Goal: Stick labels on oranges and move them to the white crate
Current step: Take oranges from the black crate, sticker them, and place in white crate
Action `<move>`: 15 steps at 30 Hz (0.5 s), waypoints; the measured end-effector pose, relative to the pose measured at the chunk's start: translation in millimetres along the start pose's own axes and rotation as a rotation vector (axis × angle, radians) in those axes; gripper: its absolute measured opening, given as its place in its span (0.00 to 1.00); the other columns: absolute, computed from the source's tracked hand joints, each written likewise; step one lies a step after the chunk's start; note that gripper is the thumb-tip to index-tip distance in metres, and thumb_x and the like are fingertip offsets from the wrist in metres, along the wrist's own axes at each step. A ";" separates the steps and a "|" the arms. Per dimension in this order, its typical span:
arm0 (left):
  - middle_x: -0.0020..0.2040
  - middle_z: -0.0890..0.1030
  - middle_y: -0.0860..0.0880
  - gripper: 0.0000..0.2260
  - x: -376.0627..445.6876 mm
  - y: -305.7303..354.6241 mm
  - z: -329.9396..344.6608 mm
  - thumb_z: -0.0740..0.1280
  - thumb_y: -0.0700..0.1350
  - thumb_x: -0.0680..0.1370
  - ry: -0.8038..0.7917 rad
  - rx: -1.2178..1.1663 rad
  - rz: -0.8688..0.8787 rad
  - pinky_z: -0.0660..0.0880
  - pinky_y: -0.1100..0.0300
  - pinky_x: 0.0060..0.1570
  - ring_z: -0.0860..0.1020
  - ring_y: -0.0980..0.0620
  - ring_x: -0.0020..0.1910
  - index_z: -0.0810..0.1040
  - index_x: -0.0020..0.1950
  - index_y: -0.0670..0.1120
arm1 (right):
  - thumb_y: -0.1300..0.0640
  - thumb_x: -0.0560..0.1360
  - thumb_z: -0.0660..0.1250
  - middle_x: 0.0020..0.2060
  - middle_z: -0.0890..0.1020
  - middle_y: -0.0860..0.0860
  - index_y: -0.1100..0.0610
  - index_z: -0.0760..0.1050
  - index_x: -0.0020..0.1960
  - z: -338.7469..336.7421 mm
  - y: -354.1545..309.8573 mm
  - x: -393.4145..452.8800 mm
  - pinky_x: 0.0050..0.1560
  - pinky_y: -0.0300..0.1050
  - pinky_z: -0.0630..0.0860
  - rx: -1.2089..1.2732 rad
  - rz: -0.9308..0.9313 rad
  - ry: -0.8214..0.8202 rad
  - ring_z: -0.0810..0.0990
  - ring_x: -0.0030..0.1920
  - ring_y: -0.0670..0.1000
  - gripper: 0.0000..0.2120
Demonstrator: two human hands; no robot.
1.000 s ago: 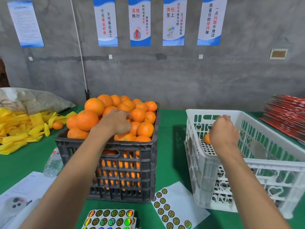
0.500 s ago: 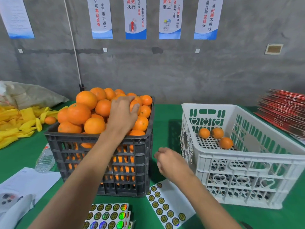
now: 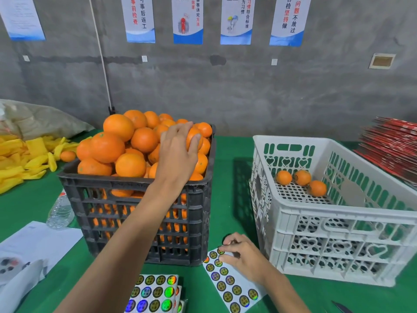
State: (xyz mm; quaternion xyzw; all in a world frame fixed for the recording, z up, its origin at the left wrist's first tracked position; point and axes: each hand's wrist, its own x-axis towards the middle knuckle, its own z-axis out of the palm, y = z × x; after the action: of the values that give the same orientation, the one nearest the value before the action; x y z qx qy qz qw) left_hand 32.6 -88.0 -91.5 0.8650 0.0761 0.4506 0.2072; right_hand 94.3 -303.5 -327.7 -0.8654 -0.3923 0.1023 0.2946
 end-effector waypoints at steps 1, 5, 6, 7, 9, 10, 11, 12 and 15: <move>0.68 0.76 0.41 0.18 0.0 -0.7 0.9 0.65 0.47 0.84 -0.002 0.014 0.008 0.63 0.55 0.66 0.72 0.40 0.67 0.75 0.72 0.41 | 0.38 0.78 0.66 0.56 0.71 0.34 0.48 0.78 0.68 2.2 0.9 0.9 0.66 0.39 0.65 0.006 -0.002 0.013 0.66 0.61 0.34 0.23; 0.69 0.76 0.42 0.19 -0.5 -2.0 2.5 0.64 0.48 0.84 0.005 0.003 -0.003 0.63 0.56 0.66 0.72 0.41 0.68 0.74 0.72 0.41 | 0.44 0.80 0.67 0.55 0.73 0.38 0.52 0.81 0.65 6.7 2.8 8.2 0.68 0.40 0.66 0.013 0.029 0.096 0.70 0.60 0.37 0.18; 0.69 0.76 0.42 0.19 -1.3 -1.7 1.8 0.64 0.48 0.84 0.009 -0.010 -0.013 0.63 0.56 0.66 0.71 0.41 0.68 0.74 0.73 0.41 | 0.45 0.80 0.67 0.55 0.73 0.38 0.53 0.81 0.65 7.5 3.2 8.8 0.67 0.39 0.67 0.009 0.030 0.105 0.70 0.59 0.37 0.18; 0.69 0.76 0.42 0.19 -1.9 -1.3 1.1 0.64 0.48 0.84 0.011 -0.022 -0.021 0.63 0.56 0.66 0.71 0.41 0.68 0.74 0.73 0.41 | 0.45 0.80 0.67 0.54 0.73 0.38 0.53 0.81 0.65 8.3 4.0 8.8 0.67 0.39 0.68 0.003 0.028 0.111 0.71 0.59 0.38 0.18; 0.69 0.76 0.42 0.19 -2.3 -1.1 0.1 0.65 0.48 0.84 0.014 -0.033 -0.023 0.63 0.56 0.66 0.71 0.41 0.68 0.74 0.72 0.41 | 0.45 0.81 0.66 0.54 0.74 0.38 0.53 0.82 0.63 9.4 5.2 8.9 0.66 0.39 0.69 -0.018 0.016 0.117 0.71 0.58 0.38 0.17; 0.69 0.76 0.42 0.19 -2.5 -1.3 -0.1 0.65 0.48 0.84 0.016 -0.036 -0.022 0.63 0.57 0.66 0.71 0.41 0.68 0.74 0.72 0.40 | 0.45 0.81 0.67 0.53 0.75 0.38 0.53 0.83 0.63 9.6 5.1 9.1 0.65 0.39 0.69 -0.017 0.017 0.120 0.72 0.58 0.38 0.16; 0.69 0.76 0.42 0.19 -2.5 -1.4 -0.3 0.65 0.48 0.84 0.018 -0.042 -0.024 0.63 0.57 0.66 0.71 0.42 0.68 0.74 0.72 0.41 | 0.46 0.80 0.67 0.53 0.75 0.38 0.52 0.83 0.61 10.3 4.7 9.4 0.64 0.39 0.70 0.006 0.028 0.130 0.73 0.57 0.39 0.15; 0.69 0.76 0.42 0.19 -2.9 -1.5 -0.5 0.65 0.48 0.84 0.021 -0.050 -0.028 0.62 0.58 0.66 0.71 0.42 0.68 0.74 0.72 0.41 | 0.47 0.80 0.69 0.52 0.76 0.39 0.52 0.84 0.59 11.3 3.9 10.1 0.62 0.39 0.71 0.052 0.046 0.147 0.74 0.56 0.40 0.13; 0.69 0.76 0.43 0.19 -4.1 -1.4 -0.7 0.65 0.48 0.84 0.025 -0.077 -0.045 0.61 0.61 0.66 0.71 0.43 0.69 0.74 0.73 0.42 | 0.52 0.77 0.74 0.49 0.79 0.43 0.51 0.87 0.50 12.0 -0.2 12.9 0.57 0.39 0.74 0.241 0.148 0.179 0.78 0.52 0.46 0.05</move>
State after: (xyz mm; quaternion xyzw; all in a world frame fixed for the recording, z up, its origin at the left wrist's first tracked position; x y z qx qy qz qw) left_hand 29.7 -87.8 -94.8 0.8487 0.0805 0.4594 0.2496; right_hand 97.9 -288.7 -336.5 -0.8561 -0.2844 0.0926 0.4215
